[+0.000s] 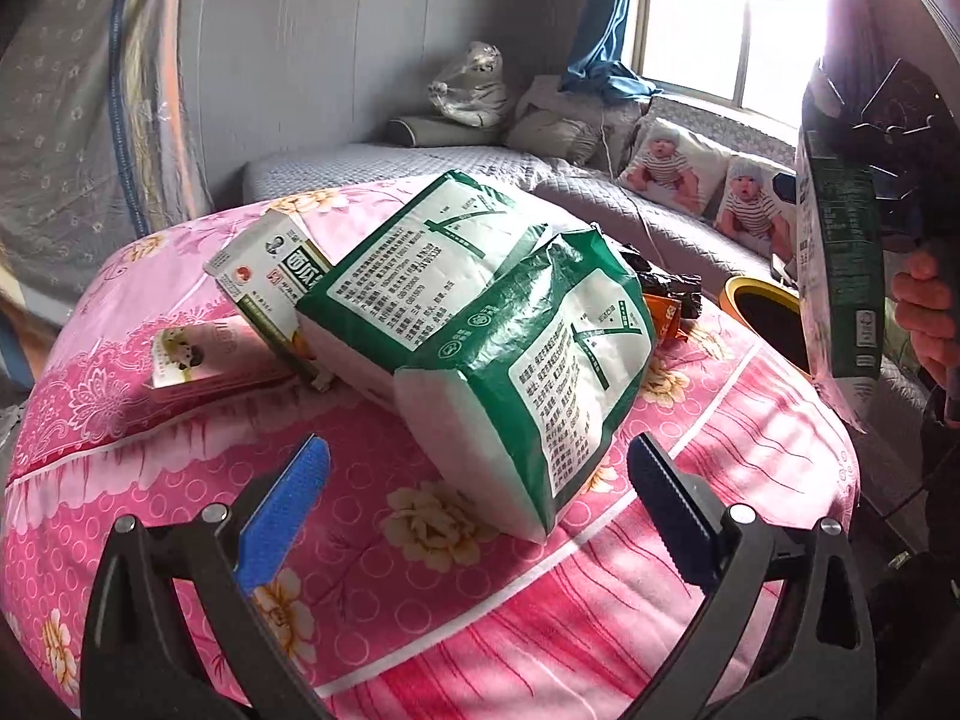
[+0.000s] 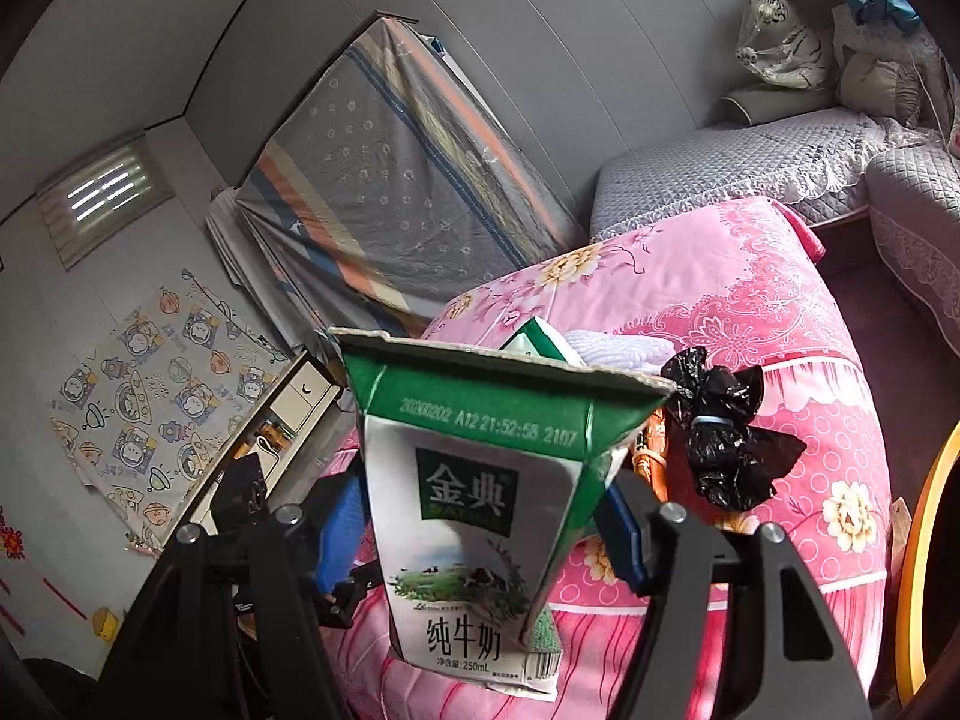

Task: Collect trash
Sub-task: 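Lift the milk carton with the right tool while the left tool grasps a green-and-white bag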

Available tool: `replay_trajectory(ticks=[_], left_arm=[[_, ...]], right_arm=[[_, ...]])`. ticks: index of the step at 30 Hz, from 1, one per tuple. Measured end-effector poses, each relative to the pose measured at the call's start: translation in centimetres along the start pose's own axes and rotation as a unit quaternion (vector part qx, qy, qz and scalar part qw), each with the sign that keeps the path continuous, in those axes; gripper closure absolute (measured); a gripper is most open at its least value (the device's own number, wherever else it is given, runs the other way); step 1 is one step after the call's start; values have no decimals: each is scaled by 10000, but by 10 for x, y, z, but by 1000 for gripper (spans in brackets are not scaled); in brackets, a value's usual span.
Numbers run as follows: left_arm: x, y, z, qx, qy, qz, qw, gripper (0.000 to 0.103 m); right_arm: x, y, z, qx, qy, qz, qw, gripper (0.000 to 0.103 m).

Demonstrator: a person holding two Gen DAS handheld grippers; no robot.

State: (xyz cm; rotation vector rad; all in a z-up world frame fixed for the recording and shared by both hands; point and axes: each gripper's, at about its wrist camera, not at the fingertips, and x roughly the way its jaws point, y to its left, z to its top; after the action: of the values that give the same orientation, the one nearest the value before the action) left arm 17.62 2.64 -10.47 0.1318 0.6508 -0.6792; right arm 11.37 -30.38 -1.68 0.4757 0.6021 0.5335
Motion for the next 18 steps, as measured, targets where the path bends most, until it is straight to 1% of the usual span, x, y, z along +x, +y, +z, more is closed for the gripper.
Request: replay_trajectory(ticks=[2, 5, 7, 9, 10, 13, 15, 16, 17, 18], left_arm=[[10, 4, 2, -6, 101, -276, 9996, 8], [29, 13, 6, -117, 316, -465, 9983, 8], [38, 21, 9, -311, 415, -734, 9960, 8], [44, 26, 10, -478, 499, -916, 9934, 8], [44, 26, 10, -483, 508, -961, 9929, 9], [48, 20, 12, -370, 590, -1003, 9925, 20], [52, 14, 15, -329, 637, -964, 9928, 21], [54, 11, 16, -288, 647, -941, 9930, 30], [55, 8, 16, -243, 663, -854, 9938, 46], [55, 9, 15, -253, 694, -877, 9934, 57]], right_arm=[[-6, 2, -3, 6, -8, 64, 10000, 41], [-10, 6, -8, -45, -29, 145, 9999, 40], [-11, 9, -10, -49, -44, 190, 9998, 40], [-13, 7, -11, -1, -39, 251, 9997, 40], [-14, 8, -12, -3, -38, 269, 9996, 40], [-16, 8, -14, -17, -36, 256, 9997, 40], [-16, 8, -16, -5, -37, 254, 9997, 40], [-17, 9, -17, 1, -33, 268, 9996, 40], [-18, 9, -18, 12, -40, 290, 9996, 40], [-20, 9, -18, 37, -50, 312, 9995, 40]])
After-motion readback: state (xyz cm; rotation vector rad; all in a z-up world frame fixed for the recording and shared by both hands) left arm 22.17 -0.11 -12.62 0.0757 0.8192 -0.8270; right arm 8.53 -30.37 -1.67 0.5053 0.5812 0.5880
